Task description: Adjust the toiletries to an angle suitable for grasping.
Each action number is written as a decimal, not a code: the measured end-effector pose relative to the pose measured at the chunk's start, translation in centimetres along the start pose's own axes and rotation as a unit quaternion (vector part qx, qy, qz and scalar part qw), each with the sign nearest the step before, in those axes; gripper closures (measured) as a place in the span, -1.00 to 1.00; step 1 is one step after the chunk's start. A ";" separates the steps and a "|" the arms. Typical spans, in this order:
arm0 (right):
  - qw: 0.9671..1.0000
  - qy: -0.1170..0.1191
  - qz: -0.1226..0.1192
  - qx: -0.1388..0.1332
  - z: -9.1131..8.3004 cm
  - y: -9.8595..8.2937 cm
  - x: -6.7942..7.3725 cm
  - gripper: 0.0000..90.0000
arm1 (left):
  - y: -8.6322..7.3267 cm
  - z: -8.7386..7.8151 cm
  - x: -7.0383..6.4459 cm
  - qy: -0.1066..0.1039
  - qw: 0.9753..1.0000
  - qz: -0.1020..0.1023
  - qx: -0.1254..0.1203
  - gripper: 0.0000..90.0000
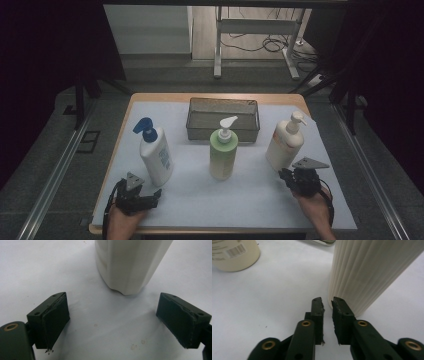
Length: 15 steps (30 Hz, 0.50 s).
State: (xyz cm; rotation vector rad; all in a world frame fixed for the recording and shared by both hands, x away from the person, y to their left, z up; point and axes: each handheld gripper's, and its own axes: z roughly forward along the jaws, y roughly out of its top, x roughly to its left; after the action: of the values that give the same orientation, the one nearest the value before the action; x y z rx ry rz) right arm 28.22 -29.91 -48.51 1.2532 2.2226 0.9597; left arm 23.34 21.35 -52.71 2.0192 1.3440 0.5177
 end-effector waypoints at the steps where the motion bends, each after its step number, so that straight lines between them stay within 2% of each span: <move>1: 1.000 0.001 0.000 0.000 -0.2 0.0 0.0 0.66 | 0.0 0.0 0.0 0.000 1.000 0.000 0.000 -0.76; 6: 1.000 0.003 -0.001 0.008 -1.2 -0.2 0.1 0.35 | 0.0 0.0 0.0 0.000 1.000 0.000 0.000 -0.76; 10: 1.000 -0.001 0.002 0.005 -1.7 -0.2 0.0 0.26 | 0.0 0.0 0.0 0.000 1.000 0.000 0.000 -0.76; 11: 1.000 -0.003 0.010 0.002 -2.2 -0.1 -0.3 0.17 | 0.0 0.0 0.0 0.000 1.000 0.000 0.000 -0.76; 15: 1.000 -0.008 0.018 -0.003 -2.8 0.1 -0.6 0.06 | 0.0 0.0 0.0 0.000 1.000 0.000 0.000 -0.76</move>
State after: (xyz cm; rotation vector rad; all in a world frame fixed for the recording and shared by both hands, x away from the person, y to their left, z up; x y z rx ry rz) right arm 26.80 -31.43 -46.50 1.2991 2.1898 0.9649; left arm 23.34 21.34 -52.71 2.0192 1.3441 0.5182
